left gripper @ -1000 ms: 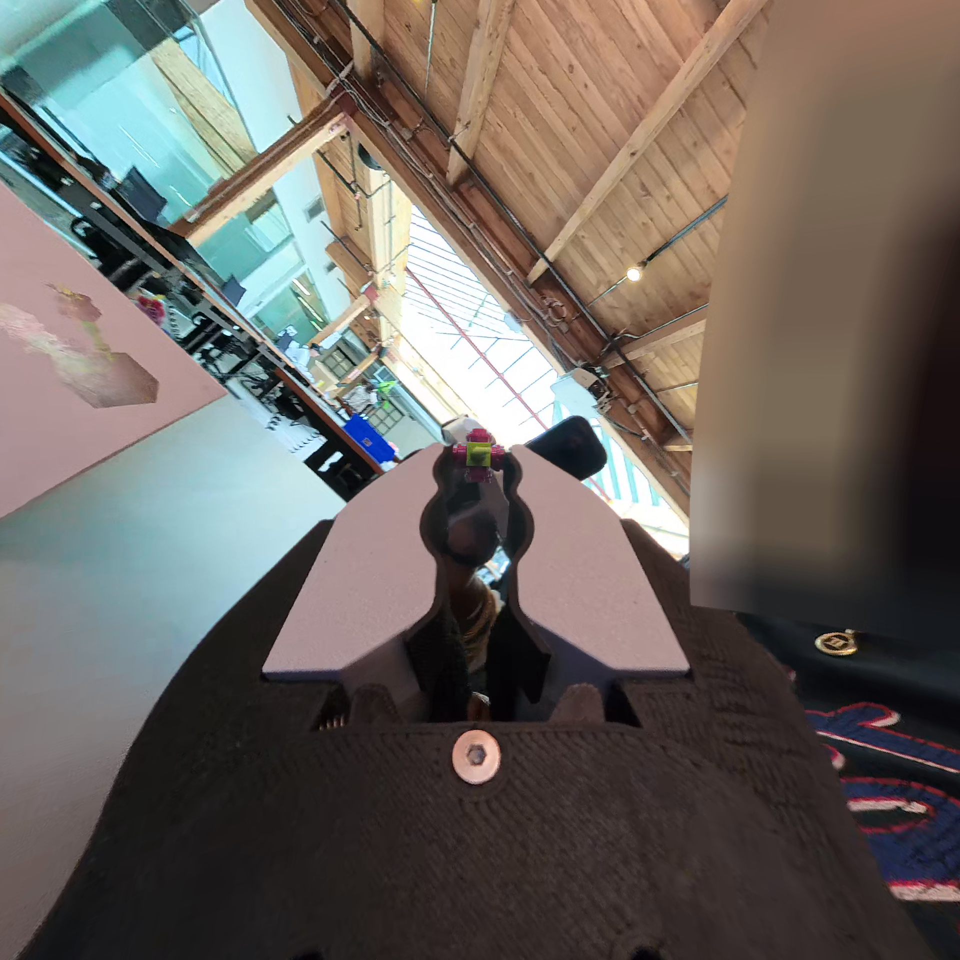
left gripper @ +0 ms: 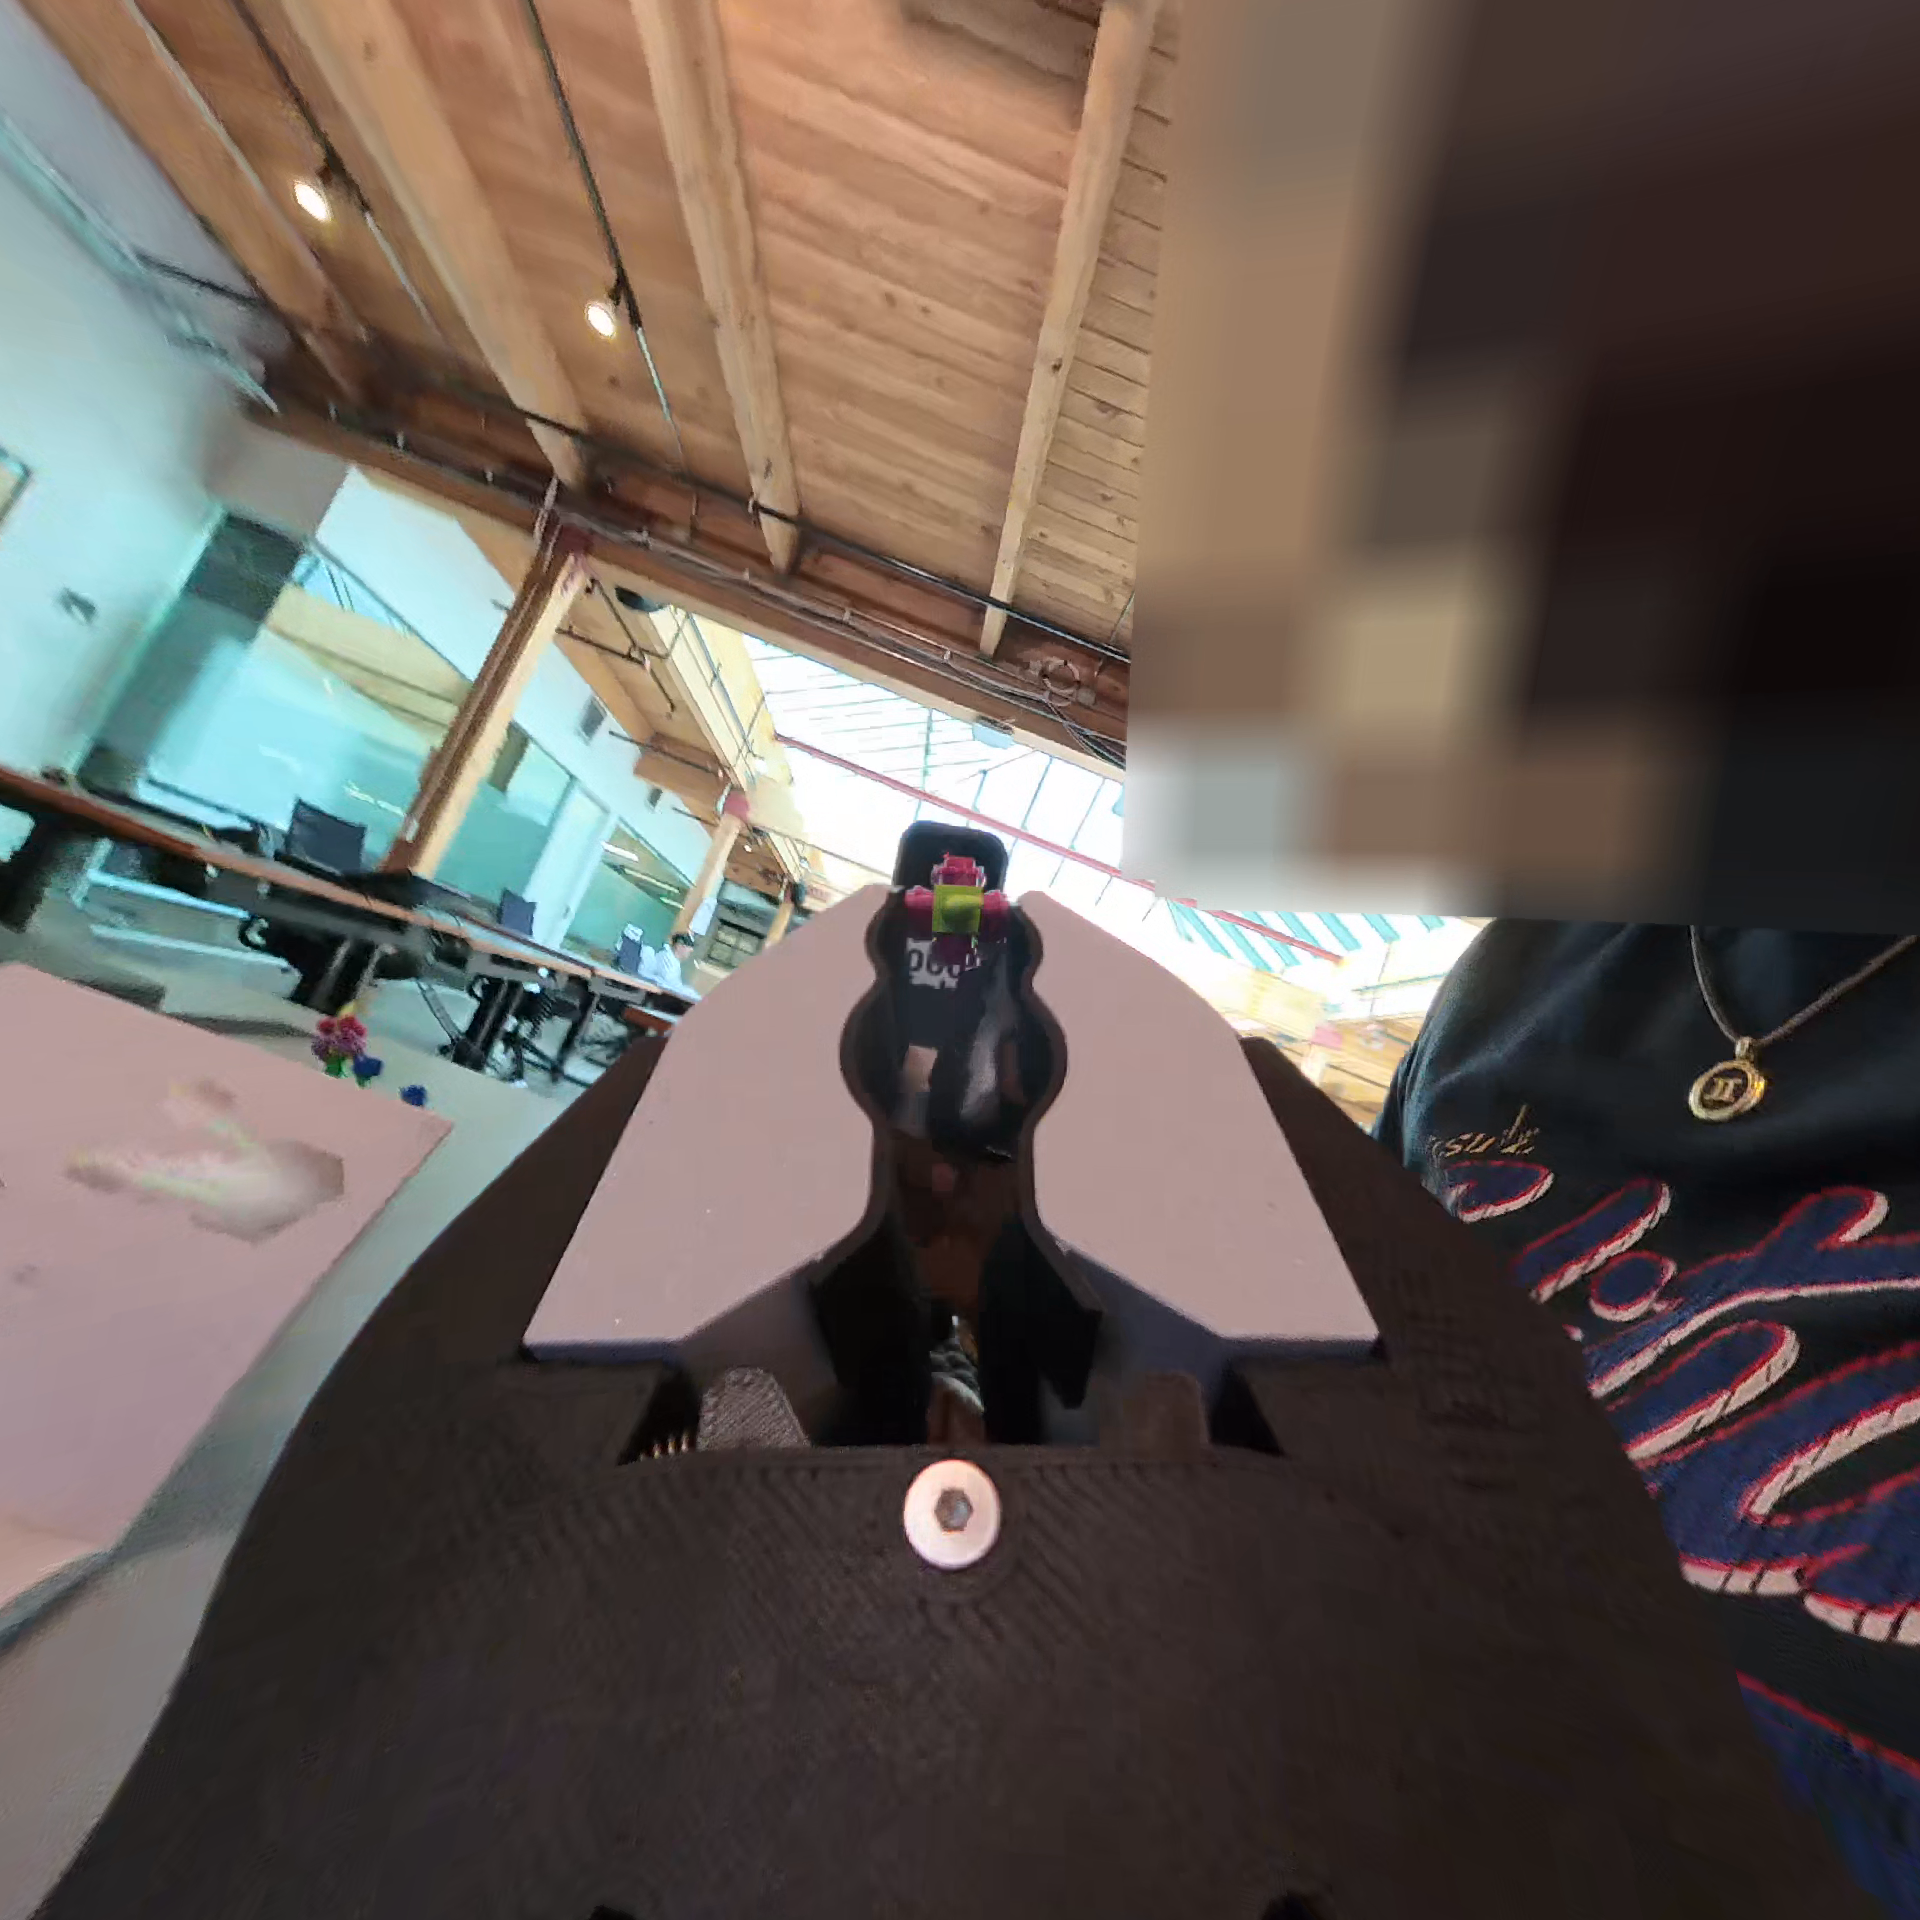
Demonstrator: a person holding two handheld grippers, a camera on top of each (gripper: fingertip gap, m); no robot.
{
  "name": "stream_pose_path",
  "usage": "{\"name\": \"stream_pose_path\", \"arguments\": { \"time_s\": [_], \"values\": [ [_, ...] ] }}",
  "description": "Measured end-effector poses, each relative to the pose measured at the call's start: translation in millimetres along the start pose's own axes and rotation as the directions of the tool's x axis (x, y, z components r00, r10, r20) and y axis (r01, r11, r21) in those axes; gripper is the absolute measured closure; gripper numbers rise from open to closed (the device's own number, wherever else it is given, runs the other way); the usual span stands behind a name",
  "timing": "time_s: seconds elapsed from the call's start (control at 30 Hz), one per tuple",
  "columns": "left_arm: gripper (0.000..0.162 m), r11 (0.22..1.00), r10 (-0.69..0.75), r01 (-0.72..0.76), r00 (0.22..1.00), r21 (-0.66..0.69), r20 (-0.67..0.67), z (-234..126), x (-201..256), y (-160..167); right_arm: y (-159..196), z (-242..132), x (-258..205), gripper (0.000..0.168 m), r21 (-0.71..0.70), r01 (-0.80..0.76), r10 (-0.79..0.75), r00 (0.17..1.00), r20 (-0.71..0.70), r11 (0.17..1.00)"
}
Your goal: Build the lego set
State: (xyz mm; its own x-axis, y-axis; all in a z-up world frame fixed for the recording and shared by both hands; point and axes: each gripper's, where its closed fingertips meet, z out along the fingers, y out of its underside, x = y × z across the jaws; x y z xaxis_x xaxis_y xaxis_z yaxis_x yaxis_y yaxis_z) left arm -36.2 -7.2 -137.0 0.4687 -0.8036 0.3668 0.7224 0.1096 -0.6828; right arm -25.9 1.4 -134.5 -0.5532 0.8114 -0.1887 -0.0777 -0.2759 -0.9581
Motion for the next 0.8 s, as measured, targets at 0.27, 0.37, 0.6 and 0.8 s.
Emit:
{"name": "stream_pose_path", "arguments": {
  "time_s": [0.27, 0.37, 0.6, 0.8],
  "values": [
    [0.144, 0.997, 0.074, -0.074, 0.996, 0.008, -0.046, 0.2, 12.6, -0.5, 6.6, 7.2, -13.9, 0.153, -0.069, -0.040, 0.041, 0.999, 0.024, 0.997],
    [0.144, 0.997, 0.077, -0.077, 0.996, 0.001, -0.050, 0.6, 14.0, 1.3, 6.3, 8.7, -13.4, 0.161, -0.069, -0.018, 0.018, 1.000, 0.010, 0.997],
    [0.144, 0.997, 0.066, -0.067, 0.997, -0.026, -0.036, 0.5, 11.6, 5.3, 9.0, 5.3, -11.6, 0.161, -0.123, 0.046, -0.046, 0.999, -0.003, 0.991],
    [0.143, 0.998, -0.001, -0.001, 1.000, -0.064, -0.028, 1.0, 8.4, 11.7, 13.2, -0.1, -10.3, 0.162, -0.179, 0.120, -0.122, 0.993, 0.000, 0.976]
  ]
}}
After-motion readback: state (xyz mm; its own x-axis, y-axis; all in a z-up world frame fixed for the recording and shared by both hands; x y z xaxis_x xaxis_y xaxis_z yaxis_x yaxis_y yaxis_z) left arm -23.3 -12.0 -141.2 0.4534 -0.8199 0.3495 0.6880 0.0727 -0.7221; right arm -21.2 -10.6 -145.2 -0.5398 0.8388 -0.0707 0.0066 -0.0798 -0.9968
